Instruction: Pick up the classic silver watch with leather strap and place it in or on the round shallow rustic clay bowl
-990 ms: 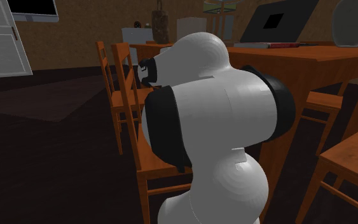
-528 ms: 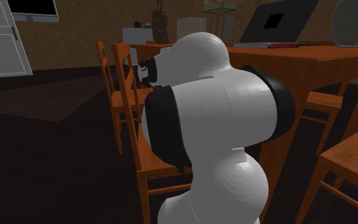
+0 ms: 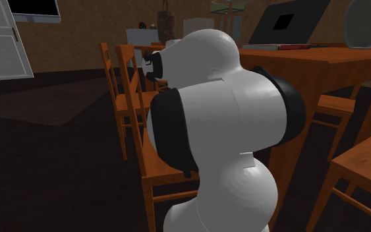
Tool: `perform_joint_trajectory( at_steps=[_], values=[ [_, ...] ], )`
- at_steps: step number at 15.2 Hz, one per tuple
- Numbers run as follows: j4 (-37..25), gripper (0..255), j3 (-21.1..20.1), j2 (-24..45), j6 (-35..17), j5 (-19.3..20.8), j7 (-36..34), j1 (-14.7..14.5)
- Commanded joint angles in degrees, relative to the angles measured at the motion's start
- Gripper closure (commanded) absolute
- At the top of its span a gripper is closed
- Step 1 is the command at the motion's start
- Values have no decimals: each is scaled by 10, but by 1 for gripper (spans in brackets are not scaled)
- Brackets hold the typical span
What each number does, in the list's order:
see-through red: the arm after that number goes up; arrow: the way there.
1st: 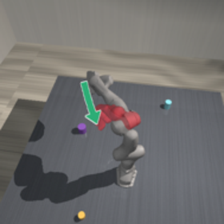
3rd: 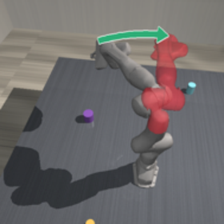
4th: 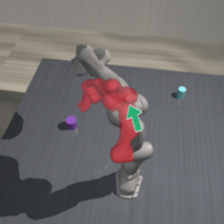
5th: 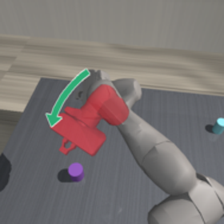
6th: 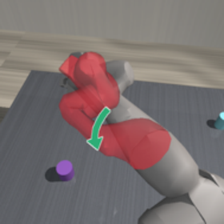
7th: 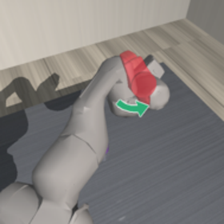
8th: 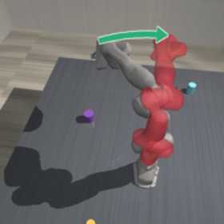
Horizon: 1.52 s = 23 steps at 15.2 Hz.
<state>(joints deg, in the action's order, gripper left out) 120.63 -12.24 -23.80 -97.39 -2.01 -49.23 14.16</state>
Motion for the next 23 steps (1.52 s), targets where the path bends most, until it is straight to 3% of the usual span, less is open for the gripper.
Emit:
perform_joint_trajectory(
  at_steps=[1,12,23],
  values=[
    [-18,255,0,2,16,0,0,0],
    [-120,255,0,21,100,4,1,6],
    [-242,255,-34,52,187,0,9,51]
  ],
)
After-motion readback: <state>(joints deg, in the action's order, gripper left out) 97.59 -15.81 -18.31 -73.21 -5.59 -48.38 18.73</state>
